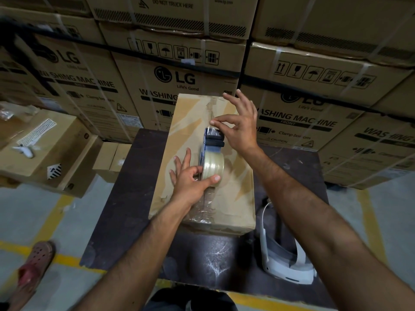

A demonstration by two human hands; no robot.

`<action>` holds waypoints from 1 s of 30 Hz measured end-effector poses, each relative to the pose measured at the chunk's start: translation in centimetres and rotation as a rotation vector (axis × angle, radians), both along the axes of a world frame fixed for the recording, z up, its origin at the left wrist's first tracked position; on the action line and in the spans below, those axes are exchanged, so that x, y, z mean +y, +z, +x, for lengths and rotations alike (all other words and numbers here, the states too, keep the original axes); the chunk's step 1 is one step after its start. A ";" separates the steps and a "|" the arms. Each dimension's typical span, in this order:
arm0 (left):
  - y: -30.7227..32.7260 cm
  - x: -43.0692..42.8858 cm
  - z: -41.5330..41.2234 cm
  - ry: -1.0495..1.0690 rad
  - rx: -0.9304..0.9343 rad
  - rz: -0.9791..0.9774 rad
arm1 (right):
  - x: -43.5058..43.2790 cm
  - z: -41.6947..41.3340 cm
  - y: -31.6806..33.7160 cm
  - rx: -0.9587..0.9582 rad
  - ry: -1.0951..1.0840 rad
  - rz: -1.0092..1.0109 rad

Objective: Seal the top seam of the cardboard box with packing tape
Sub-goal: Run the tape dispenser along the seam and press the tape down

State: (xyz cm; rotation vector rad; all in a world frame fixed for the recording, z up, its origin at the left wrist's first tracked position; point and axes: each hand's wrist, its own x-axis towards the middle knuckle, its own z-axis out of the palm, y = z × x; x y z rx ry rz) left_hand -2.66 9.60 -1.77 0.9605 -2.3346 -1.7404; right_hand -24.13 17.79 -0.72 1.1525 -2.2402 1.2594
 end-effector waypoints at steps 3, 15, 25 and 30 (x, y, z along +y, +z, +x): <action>0.4 0.0 0.1 -0.029 0.011 -0.030 | -0.3 -0.3 -0.1 0.000 -0.013 0.012; 1.9 -2.3 0.2 -0.047 0.039 0.137 | -0.9 -0.6 0.0 -0.175 -0.049 0.067; 2.5 -3.8 -3.5 -0.101 -0.120 -0.034 | -3.5 -2.8 -2.4 -0.420 -0.018 0.201; 2.4 -5.6 -5.7 -0.142 -0.224 -0.167 | -4.1 -4.1 -4.0 -0.460 0.002 0.228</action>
